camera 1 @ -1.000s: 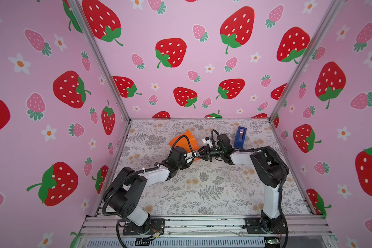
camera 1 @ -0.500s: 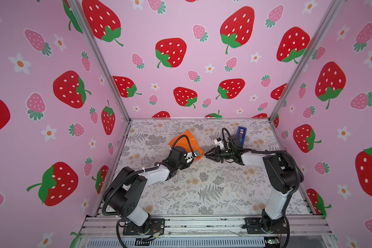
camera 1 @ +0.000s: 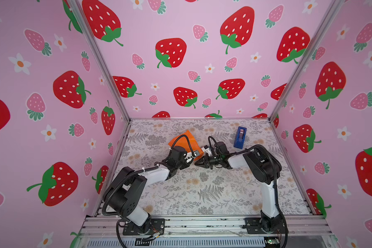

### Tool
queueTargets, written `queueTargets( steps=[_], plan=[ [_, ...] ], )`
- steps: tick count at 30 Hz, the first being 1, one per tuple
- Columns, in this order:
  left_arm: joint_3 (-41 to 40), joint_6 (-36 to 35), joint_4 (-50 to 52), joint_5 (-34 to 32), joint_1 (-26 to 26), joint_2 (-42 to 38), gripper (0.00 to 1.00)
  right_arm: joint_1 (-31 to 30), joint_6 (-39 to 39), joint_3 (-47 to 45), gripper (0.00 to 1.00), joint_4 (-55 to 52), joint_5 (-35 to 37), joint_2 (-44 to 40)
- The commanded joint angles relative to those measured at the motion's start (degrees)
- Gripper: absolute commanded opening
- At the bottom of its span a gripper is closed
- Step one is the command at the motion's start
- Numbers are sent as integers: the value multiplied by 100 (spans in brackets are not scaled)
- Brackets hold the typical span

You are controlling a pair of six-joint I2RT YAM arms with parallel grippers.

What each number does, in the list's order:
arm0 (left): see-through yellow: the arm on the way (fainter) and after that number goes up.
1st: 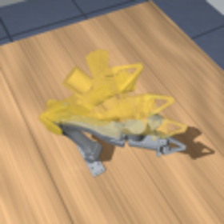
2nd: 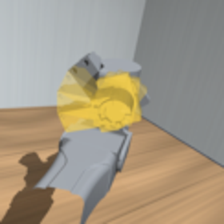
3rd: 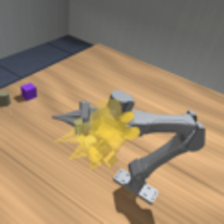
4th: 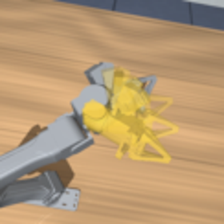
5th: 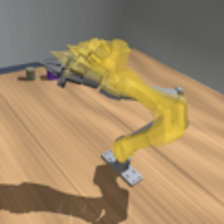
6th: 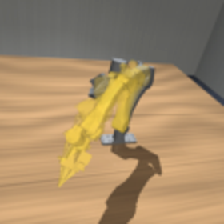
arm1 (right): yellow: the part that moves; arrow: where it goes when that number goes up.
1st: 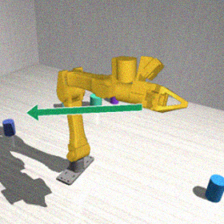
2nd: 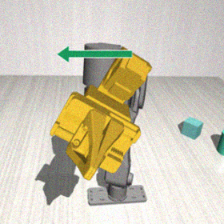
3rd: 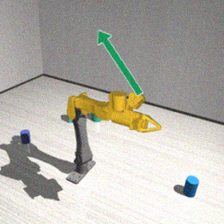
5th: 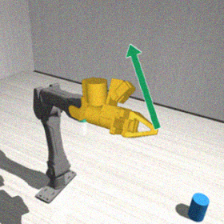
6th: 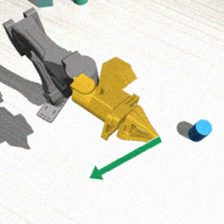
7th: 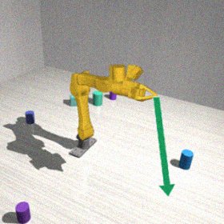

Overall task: Wrap a gift box in wrapping paper
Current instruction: Stick the wrapping paper to the gift box.

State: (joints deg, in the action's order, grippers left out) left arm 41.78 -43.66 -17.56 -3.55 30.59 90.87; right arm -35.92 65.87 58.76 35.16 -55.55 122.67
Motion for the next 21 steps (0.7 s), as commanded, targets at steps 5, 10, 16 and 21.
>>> queueTargets(
  steps=[5, 10, 16, 21],
  plan=[
    [-7, -36, 1076, 289, -42, -43, 39, 49, 1112, 149, 6, 1534, 157, 253],
    [56, -45, 1499, 532, -44, -520, 50, 50, 1628, 4, 5, 2102, 346, 325],
    [466, -2, 2201, 893, -39, -1127, 54, 41, 1824, 11, 5, 2305, 370, 417],
    [936, 310, 2070, 682, -44, -1143, 53, 41, 1824, 36, 4, 2310, 344, 495]
  ],
)
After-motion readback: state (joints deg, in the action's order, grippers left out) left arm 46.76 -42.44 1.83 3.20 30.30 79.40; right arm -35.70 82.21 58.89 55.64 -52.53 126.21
